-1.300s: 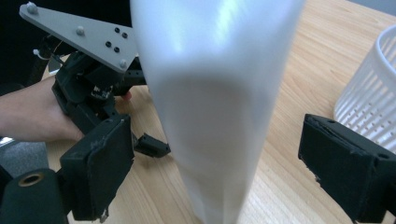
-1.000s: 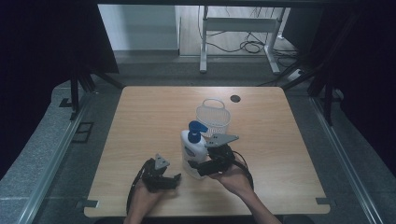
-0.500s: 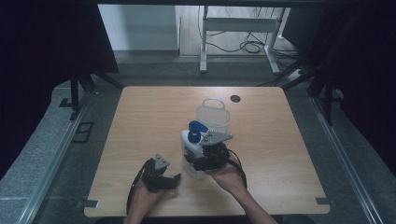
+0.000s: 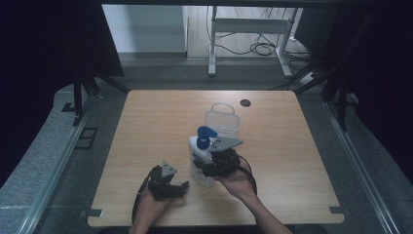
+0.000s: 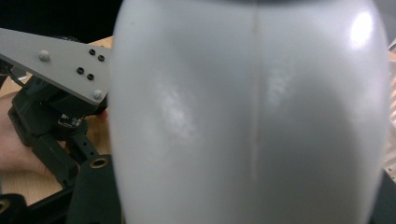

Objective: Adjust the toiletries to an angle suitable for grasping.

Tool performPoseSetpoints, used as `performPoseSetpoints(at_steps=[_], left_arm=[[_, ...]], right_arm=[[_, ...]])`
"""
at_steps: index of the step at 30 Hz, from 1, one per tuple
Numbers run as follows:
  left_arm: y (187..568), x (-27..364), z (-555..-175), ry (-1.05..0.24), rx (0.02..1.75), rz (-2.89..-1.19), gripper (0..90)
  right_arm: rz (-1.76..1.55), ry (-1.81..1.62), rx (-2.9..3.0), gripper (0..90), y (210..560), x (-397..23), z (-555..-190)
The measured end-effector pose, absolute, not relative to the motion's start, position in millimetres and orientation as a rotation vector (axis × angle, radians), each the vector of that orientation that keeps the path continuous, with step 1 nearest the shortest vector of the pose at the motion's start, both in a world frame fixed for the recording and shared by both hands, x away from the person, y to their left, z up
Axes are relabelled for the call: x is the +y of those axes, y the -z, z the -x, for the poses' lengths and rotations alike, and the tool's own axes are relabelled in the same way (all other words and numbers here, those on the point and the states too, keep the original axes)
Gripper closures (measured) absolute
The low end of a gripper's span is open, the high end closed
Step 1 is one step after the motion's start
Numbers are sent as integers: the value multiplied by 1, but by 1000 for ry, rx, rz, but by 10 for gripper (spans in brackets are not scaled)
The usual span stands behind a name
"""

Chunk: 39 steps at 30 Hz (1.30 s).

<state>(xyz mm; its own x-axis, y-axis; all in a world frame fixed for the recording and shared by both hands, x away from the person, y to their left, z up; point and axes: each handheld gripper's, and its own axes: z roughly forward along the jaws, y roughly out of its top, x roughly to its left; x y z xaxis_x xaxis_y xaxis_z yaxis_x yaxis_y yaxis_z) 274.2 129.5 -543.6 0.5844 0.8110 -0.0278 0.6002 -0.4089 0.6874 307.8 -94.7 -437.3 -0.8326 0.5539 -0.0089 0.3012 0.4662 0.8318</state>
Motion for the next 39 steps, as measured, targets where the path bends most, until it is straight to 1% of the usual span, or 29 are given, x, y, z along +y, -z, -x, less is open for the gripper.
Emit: performPoseSetpoints(at_steps=[12,24,39], left_arm=[[544,130,-274,-408,1116,-2150,132],[544,130,-274,-409,1117,-2150,132],[544,130,-274,-408,1111,-2157,132]], right_arm=[[-710,-1325,2487,370,432,-107,-316],[-649,-1327,2523,371,413,-118,-325],[-635,-1364,2543,372,394,-133,-344]])
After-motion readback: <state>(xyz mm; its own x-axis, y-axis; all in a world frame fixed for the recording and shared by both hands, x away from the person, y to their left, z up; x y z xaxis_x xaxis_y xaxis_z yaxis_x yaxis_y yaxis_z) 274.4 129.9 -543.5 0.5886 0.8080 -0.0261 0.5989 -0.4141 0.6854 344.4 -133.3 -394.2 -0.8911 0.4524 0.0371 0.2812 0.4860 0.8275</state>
